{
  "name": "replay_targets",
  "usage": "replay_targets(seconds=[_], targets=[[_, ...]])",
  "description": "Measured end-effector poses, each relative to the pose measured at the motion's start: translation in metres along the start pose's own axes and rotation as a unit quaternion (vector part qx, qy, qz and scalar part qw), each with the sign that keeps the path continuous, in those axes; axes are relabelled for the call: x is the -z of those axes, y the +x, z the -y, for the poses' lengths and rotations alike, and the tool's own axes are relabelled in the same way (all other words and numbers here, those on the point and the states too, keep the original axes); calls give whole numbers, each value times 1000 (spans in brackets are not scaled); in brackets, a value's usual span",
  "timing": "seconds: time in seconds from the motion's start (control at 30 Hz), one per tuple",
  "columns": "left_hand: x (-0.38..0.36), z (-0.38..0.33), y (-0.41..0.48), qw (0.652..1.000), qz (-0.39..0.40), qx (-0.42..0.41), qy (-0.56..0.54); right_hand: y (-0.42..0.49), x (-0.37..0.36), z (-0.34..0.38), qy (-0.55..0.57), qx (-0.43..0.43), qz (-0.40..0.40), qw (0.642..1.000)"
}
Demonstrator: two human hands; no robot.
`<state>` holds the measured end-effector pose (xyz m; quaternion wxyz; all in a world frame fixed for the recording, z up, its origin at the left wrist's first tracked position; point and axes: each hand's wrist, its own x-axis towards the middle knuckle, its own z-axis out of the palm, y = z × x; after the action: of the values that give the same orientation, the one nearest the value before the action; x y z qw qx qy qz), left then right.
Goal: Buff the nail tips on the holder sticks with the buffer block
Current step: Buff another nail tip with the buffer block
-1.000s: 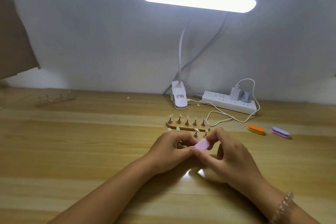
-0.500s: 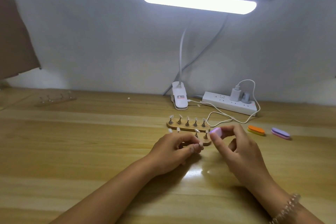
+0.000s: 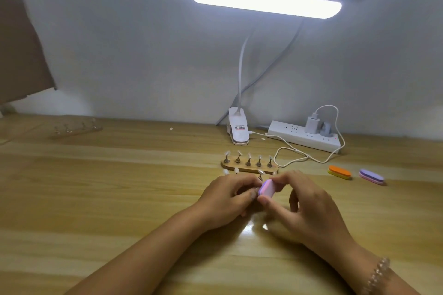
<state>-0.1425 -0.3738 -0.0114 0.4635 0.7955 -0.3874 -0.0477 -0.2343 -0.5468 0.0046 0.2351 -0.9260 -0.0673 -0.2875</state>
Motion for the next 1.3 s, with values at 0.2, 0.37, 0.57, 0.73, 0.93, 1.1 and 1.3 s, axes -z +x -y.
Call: replay_targets(seconds=[0.2,0.37,0.57,0.73,0.93,1.1,1.3], targets=[[1,1,0,1000,-2,2,-3,-1,-1,-2,-24,7,0,1000],[1,-1,1,1000,-4,7,-30,3,0,-6,1,-36,2,999],[1,2,1,1000,-4,4,-22,-3,-1,3,-25,14,18,999],[1,3,3,999,-6,9,-32,1,0,-6,0,-29,11,1000],[1,3,2,1000,-2,8,-26,-1,0,-2,-3,-12,26,1000],[-2,3,2,997,-10,23,-73,2,-1,-9,24,-41,-20,999],[0,3,2,999,-6,10,-38,1,-2,-4,10,-12,17,1000]])
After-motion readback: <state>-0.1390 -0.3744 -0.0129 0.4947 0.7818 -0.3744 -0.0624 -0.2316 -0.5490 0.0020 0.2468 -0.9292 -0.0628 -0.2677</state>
